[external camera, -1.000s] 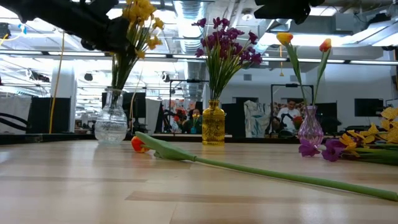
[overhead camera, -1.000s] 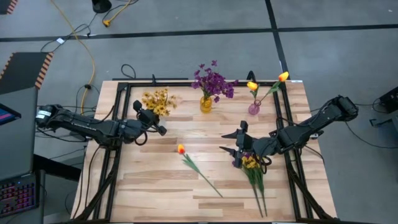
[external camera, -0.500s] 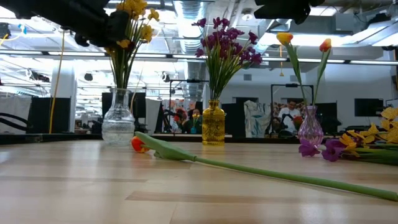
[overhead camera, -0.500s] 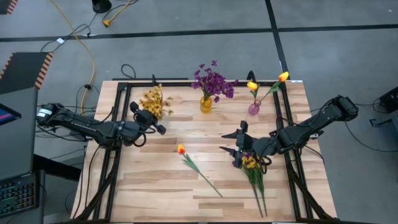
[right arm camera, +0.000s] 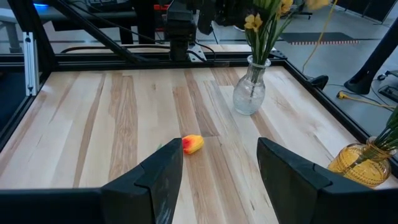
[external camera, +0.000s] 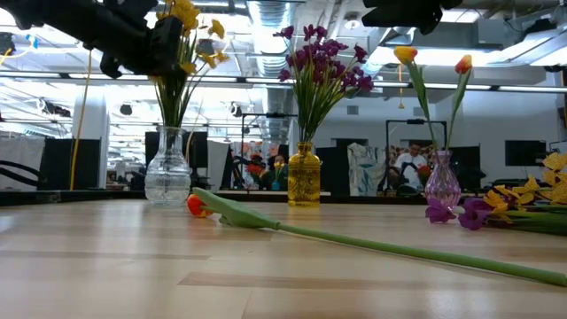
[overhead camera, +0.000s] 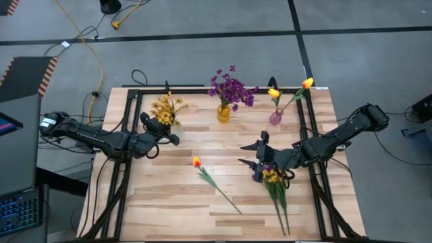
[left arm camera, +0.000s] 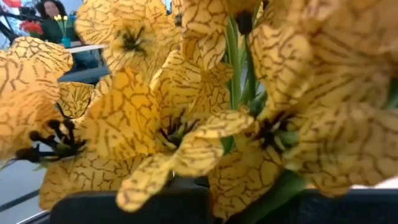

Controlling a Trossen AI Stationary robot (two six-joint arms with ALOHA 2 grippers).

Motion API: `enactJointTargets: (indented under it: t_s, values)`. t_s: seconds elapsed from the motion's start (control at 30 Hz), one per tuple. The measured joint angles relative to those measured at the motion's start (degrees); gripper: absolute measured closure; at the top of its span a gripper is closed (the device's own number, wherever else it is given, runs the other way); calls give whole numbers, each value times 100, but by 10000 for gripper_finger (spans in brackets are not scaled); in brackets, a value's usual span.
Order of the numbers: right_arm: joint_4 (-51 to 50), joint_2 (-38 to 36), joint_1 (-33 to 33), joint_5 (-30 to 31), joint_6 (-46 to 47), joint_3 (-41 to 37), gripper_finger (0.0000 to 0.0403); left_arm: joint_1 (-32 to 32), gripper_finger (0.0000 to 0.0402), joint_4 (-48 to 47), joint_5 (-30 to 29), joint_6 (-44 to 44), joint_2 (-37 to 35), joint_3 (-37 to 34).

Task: Sort flowers into vase by color
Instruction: Put the left yellow flowers into the transparent vase

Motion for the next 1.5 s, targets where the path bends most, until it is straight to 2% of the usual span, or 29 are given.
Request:
enactJointTargets:
  t_s: [0.47,0.77,0.9,1.5]
  values:
    - [2,-2,0,0,2,0,168,2,396,47,162,4,1,0]
    - [2,-2,0,0,2,0,168,2,314,30,131,4,7,60]
    - [4,-2,0,0,2,0,168,2,293,11,297,183,4,162]
    - [2,-2,0,0,2,2,168,2,285,35,176,424,0,227]
